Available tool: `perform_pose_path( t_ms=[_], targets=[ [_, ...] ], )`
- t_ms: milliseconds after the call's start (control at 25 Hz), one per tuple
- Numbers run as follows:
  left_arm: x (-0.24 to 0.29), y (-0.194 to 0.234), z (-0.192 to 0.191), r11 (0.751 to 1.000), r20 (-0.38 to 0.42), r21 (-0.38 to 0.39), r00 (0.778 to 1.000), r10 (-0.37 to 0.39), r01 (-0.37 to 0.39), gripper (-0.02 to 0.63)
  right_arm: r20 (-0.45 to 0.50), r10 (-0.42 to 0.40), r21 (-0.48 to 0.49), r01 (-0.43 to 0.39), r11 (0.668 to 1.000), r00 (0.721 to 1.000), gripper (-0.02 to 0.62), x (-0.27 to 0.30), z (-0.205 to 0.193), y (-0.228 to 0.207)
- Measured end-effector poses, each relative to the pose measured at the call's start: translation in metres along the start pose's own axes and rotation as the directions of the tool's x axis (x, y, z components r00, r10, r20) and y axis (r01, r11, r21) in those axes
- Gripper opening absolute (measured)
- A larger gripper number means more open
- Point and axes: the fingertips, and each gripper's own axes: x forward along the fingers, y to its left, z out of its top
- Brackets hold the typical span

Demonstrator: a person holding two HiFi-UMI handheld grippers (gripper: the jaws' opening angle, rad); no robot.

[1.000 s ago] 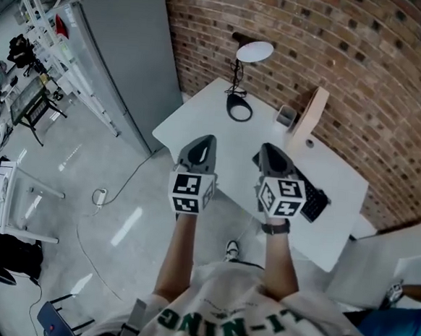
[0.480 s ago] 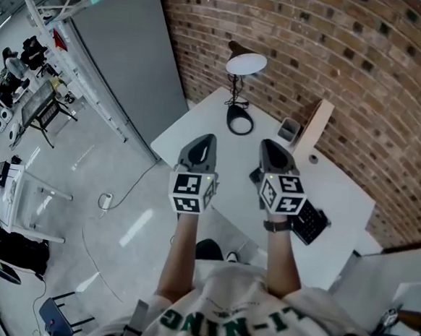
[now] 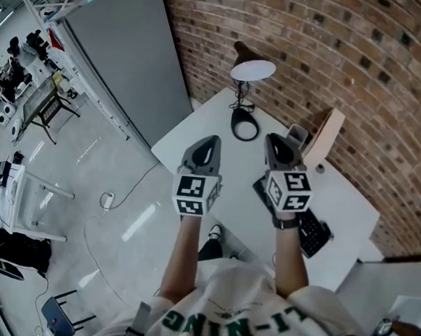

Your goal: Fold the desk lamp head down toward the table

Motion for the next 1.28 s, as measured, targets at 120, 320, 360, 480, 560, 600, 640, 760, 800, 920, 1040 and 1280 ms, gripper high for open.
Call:
perform_pose_path(
  t_ms=[120, 320, 360, 480, 560, 600, 640, 760, 800, 920, 1040, 1280],
  targets=[
    [0.015, 0.011, 0.001, 1.0, -0.004, 0.003, 1.0, 0.0, 0.0, -0.006, 0.025, 0.019, -0.064, -0.017, 0.998, 1.0, 0.015, 0.019, 0.019, -0.009],
    [0.038, 0.019, 0.001, 1.0, -0.03, -0.004, 0.999, -0.03, 0.03, -0.006, 0.031, 0.016, -0.169, -0.011, 0.986, 0.999, 0.015, 0.05, 0.043, -0.033],
    [0.041, 0.02, 0.001, 0.999, -0.032, -0.003, 0.999, -0.036, 0.036, -0.006, 0.033, 0.017, -0.189, -0.01, 0.982, 0.999, 0.015, 0.056, 0.048, -0.037],
    [0.052, 0.027, 0.004, 0.999, -0.027, 0.0, 0.999, -0.042, 0.043, -0.006, 0.038, 0.03, -0.259, -0.019, 0.966, 0.999, 0.015, 0.073, 0.063, -0.045],
    [0.06, 0.031, 0.006, 0.999, -0.011, 0.005, 0.999, -0.044, 0.044, -0.006, 0.032, 0.037, -0.309, -0.026, 0.951, 0.999, 0.017, 0.084, 0.071, -0.048],
    [0.063, 0.033, 0.006, 0.999, -0.01, 0.004, 0.999, -0.047, 0.047, -0.006, 0.026, 0.041, -0.33, -0.03, 0.944, 0.999, 0.017, 0.088, 0.074, -0.049],
    [0.066, 0.034, 0.005, 0.999, -0.013, 0.002, 0.999, -0.052, 0.052, -0.006, 0.019, 0.043, -0.346, -0.034, 0.938, 0.999, 0.017, 0.093, 0.077, -0.048],
    [0.074, 0.037, 0.007, 0.998, -0.016, 0.006, 0.998, -0.061, 0.061, -0.006, -0.001, 0.048, -0.388, -0.045, 0.921, 0.999, 0.017, 0.106, 0.087, -0.047],
    [0.077, 0.039, 0.01, 0.998, -0.008, 0.011, 0.998, -0.062, 0.063, -0.006, -0.013, 0.05, -0.403, -0.051, 0.914, 0.999, 0.017, 0.11, 0.089, -0.048],
    [0.085, 0.041, 0.017, 0.997, -0.005, 0.021, 0.997, -0.073, 0.073, -0.006, -0.023, 0.053, -0.436, -0.058, 0.898, 0.998, 0.018, 0.122, 0.096, -0.052],
    [0.092, 0.045, 0.021, 0.997, -0.001, 0.018, 0.997, -0.079, 0.079, -0.006, -0.017, 0.053, -0.457, -0.055, 0.888, 0.998, 0.041, 0.134, 0.101, -0.057],
    [0.105, 0.058, 0.025, 0.995, -0.011, 0.016, 0.996, -0.093, 0.093, -0.006, -0.03, 0.045, -0.501, -0.053, 0.864, 0.999, 0.077, 0.155, 0.109, -0.06]
  ],
)
